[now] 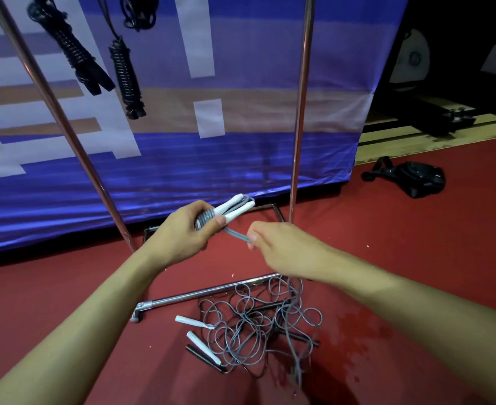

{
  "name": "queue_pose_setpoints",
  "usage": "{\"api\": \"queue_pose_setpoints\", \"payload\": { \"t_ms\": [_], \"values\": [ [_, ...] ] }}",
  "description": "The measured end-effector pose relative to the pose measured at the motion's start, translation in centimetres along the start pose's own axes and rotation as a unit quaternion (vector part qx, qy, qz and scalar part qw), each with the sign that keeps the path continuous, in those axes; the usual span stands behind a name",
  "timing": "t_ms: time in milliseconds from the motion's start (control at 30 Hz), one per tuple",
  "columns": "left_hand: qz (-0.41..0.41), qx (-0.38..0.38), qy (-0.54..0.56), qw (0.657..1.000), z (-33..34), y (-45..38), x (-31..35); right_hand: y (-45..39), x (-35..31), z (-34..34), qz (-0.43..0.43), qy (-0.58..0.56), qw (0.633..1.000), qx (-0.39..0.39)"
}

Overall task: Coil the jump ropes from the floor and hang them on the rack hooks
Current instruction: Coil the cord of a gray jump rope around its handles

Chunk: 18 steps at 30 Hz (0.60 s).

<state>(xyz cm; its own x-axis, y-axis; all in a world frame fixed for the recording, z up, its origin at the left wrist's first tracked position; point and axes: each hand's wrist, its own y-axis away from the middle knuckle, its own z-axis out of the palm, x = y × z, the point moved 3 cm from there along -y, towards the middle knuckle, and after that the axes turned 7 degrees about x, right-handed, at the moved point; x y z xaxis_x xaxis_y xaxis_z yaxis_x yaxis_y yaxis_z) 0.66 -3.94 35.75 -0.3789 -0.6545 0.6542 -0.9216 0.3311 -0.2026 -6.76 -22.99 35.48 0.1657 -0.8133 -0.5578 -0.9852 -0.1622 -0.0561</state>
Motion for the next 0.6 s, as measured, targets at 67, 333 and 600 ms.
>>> {"api": "queue_pose_setpoints", "payload": {
  "t_ms": [67, 333, 600],
  "values": [
    [0.013, -0.049, 0.019, 0.999, 0.1, 0.1, 0.2, 0.4, -1.0, -0.8, -0.086, 0.155, 0.983, 0.034],
    [0.016, -0.234, 0.044, 0.971, 0.4, 1.9, 2.1, 0.1, -1.7, -4.5, -0.281, 0.330, 0.888, 0.155],
    [0.098, -0.241, 0.036, 0.965, 0.9, 3.1, 5.0, -1.3, 0.7, -4.5, -0.300, 0.205, 0.930, 0.060]
  ]
}}
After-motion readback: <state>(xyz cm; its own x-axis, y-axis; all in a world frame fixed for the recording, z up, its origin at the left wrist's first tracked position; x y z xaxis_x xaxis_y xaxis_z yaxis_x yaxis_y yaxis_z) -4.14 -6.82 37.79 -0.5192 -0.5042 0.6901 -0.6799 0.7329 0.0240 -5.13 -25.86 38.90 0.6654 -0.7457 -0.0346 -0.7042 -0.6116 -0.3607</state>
